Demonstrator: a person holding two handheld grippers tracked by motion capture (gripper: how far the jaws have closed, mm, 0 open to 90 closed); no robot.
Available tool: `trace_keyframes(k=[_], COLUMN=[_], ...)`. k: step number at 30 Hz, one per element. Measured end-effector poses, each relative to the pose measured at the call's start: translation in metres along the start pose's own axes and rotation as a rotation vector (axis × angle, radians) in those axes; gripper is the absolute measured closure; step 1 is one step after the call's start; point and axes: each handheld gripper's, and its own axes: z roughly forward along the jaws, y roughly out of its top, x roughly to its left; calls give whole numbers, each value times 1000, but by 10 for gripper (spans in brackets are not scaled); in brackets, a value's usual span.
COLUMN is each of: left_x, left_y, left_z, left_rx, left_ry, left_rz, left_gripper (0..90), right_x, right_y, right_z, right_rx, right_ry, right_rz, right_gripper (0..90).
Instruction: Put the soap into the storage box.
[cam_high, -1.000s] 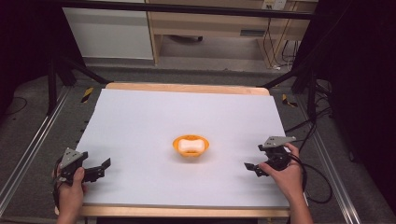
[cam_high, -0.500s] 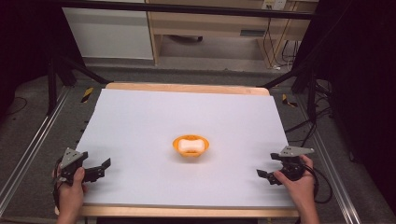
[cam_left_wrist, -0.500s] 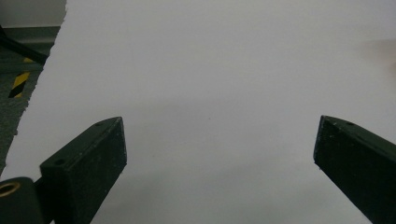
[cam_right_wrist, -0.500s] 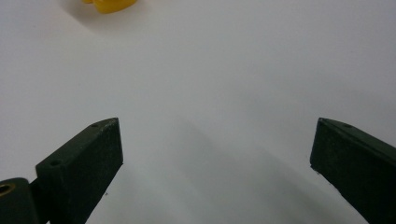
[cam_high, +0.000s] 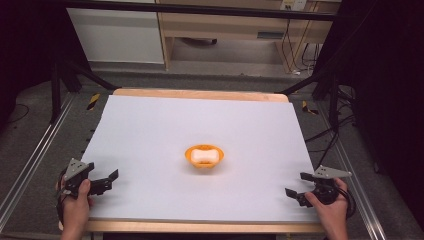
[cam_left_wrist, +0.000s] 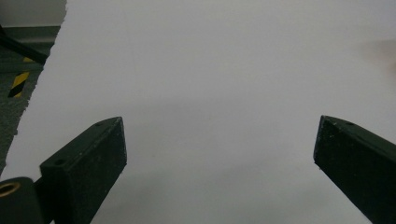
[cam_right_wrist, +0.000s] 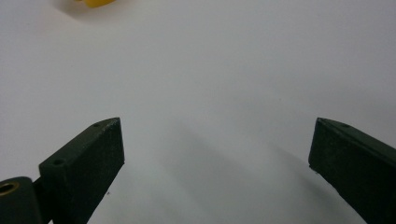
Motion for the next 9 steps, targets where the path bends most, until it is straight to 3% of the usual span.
trace_keyframes(k=[9], left_x=[1], left_y=[0], left_z=[0], left_rx=[2], left_ry=[-2], left_rz=[-1], left_gripper=[21], right_x=[1], right_y=[-6], right_z=[-7], right_rx=[-56], right_ry=[-3], right_rz=[35], right_gripper=[55])
